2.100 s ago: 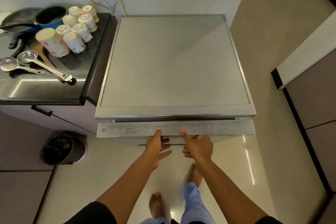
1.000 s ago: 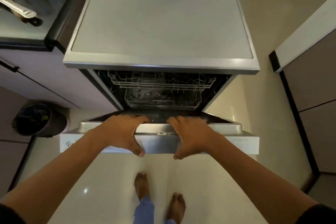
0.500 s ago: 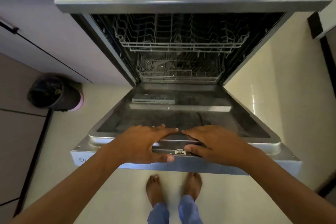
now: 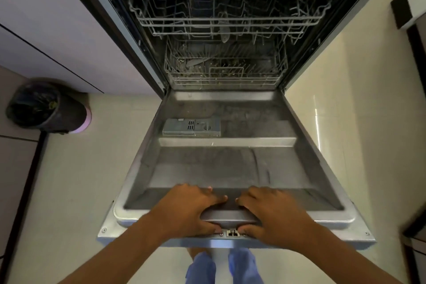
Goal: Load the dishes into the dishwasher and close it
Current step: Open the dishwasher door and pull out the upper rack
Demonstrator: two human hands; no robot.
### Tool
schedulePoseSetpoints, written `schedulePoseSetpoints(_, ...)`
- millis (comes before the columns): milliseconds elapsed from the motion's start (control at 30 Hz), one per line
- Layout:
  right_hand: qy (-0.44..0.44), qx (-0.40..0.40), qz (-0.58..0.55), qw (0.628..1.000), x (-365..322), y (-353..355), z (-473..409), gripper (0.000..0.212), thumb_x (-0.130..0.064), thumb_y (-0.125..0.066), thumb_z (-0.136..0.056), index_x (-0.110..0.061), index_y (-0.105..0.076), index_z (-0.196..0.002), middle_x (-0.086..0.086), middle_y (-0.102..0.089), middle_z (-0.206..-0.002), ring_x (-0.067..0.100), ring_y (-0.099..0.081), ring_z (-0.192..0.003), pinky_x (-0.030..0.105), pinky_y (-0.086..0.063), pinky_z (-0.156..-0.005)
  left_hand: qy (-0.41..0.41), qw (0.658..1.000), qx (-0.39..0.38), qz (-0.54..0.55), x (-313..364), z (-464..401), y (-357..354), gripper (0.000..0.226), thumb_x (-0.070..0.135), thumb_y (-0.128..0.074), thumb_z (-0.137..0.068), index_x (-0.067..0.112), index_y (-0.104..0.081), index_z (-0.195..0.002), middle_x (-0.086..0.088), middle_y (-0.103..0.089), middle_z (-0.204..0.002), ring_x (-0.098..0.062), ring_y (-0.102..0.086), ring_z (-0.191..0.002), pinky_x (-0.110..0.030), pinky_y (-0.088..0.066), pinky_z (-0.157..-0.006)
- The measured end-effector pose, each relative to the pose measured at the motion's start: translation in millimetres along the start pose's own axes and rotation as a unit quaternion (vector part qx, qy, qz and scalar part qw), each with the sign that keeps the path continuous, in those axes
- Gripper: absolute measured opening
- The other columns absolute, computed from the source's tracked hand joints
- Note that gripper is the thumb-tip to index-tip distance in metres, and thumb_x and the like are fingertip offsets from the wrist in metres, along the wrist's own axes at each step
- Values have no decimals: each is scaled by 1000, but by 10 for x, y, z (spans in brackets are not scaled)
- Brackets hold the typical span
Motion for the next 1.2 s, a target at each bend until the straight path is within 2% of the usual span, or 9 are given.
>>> schedulePoseSetpoints(200, -1, -24, 3, 1000, 68, -723, -119, 61, -76, -45, -83, -34, -51, -127, -1, -51, -130, 24, -54, -118, 44, -49, -93, 4, 1000, -18, -8, -57, -144, -699, 78, 84, -46, -77, 45, -39, -144, 8, -62, -132, -21, -63, -115, -38, -51, -93)
schedulePoseSetpoints(400, -2, 24, 9, 1000, 204, -1441, -270, 53, -80, -58, -75, -40, -62, -110, -10, -65, -109, 10, -67, -92, 26, -60, -65, 26, 998, -51, -12, -122, -360, -1444, 69, 76, -55, -81, 43, -39, -139, 1, -57, -136, -26, -60, -116, -42, -52, -96)
schedulePoseSetpoints(533, -2, 35, -17, 999, 273, -1926, -426, 57, -73, -69, -70, -38, -59, -113, -10, -61, -109, 13, -65, -91, 26, -60, -63, 44, 995, -66, -56, -155, -471, -1785, 83, 80, -62, -75, 43, -44, -147, -5, -51, -153, -33, -57, -132, -46, -51, -104)
schedulePoseSetpoints(633, -18, 36, -9, 999, 323, -2217, -544, 63, -70, -75, -65, -36, -59, -115, -7, -62, -113, 16, -66, -94, 29, -59, -66, 68, 989, -93, -94, -229, -504, -2162, 93, 85, -75, -47, 40, -71, -128, -4, -73, -128, -29, -74, -107, -40, -62, -82)
schedulePoseSetpoints(700, -32, 24, 3, 999, 364, -2378, -612, 67, -70, -79, -61, -34, -61, -115, -3, -63, -116, 19, -67, -96, 32, -60, -68, 71, 991, -60, -94, -267, -542, -2334, 93, 82, -81, -43, 37, -75, -124, -3, -76, -122, -27, -76, -102, -38, -63, -80)
schedulePoseSetpoints(800, -50, 8, 29, 998, 407, -2586, -712, 73, -63, -86, -58, -29, -64, -119, 3, -63, -123, 26, -67, -103, 38, -61, -72, 75, 994, -49, -64, -308, -631, -2596, 94, 79, -79, -60, 35, -62, -141, -8, -64, -141, -34, -65, -124, -44, -55, -100)
schedulePoseSetpoints(867, -61, 0, 46, 997, 417, -2692, -768, 75, -58, -88, -59, -26, -63, -123, 7, -62, -128, 30, -66, -107, 41, -61, -77, 88, 994, -47, -48, -370, -677, -2783, 92, 73, -60, -87, 37, -23, -162, -13, -27, -168, -40, -30, -152, -50, -26, -123)
schedulePoseSetpoints(933, -72, -2, 51, 996, 431, -2790, -810, 75, -55, -88, -61, -24, -62, -124, 9, -62, -130, 32, -65, -109, 42, -61, -82, 107, 991, -67, -40, -436, -726, -2992, 88, 67, -45, -98, 36, 5, -164, -10, 0, -173, -39, -3, -159, -48, -5, -127)
schedulePoseSetpoints(1200, -96, 19, 46, 994, 496, -3126, -928, 70, -39, -85, -75, -18, -56, -135, 14, -57, -139, 37, -57, -125, 49, -53, -102, 108, 991, -45, -59, -579, -859, -3288, 88, 68, -41, -99, 37, 13, -162, -5, 9, -173, -35, 6, -159, -43, 0, -127)
Point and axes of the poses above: each hand's wrist, its own z-axis away from the middle knuckle, its own y-axis out of the back of the hand, x = y × z, the point moved 7 cm from there along -z, towards the middle knuckle
